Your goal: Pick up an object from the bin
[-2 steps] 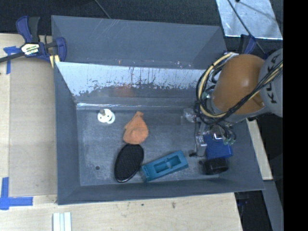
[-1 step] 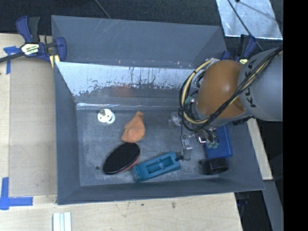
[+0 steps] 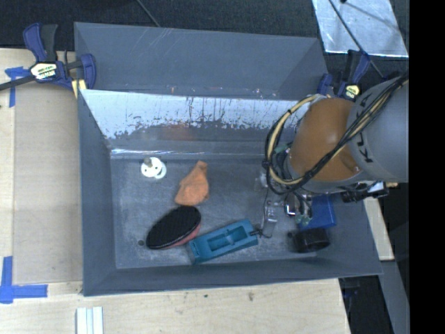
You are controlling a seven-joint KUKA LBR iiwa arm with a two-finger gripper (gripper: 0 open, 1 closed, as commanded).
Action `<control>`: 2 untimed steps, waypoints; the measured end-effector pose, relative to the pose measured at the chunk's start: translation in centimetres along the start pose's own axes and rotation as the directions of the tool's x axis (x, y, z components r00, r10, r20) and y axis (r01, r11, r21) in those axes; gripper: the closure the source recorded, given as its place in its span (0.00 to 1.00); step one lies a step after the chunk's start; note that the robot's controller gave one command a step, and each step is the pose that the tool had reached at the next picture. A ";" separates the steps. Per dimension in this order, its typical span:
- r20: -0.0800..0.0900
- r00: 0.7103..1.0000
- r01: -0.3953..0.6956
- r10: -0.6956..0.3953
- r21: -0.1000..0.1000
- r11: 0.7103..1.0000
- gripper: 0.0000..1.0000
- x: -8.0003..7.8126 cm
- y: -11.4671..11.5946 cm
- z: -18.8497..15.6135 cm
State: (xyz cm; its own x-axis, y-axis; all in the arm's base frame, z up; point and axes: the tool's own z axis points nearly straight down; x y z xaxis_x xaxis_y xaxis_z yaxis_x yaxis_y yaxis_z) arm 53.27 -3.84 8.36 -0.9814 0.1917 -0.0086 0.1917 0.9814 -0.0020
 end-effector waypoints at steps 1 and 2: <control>-0.003 0.997 0.077 -0.077 0.004 0.997 0.00 1.7 4.0 0.6; -0.007 0.990 0.141 -0.141 -0.003 0.990 0.00 3.4 7.4 1.0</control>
Offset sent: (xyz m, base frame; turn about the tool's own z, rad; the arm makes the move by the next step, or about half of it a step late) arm -0.0319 0.0552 -0.0134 -0.1944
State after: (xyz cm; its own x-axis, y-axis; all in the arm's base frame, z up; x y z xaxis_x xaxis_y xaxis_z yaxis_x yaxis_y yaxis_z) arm 51.32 4.11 7.35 -0.9987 0.0517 -0.0013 0.0517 0.9987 0.0001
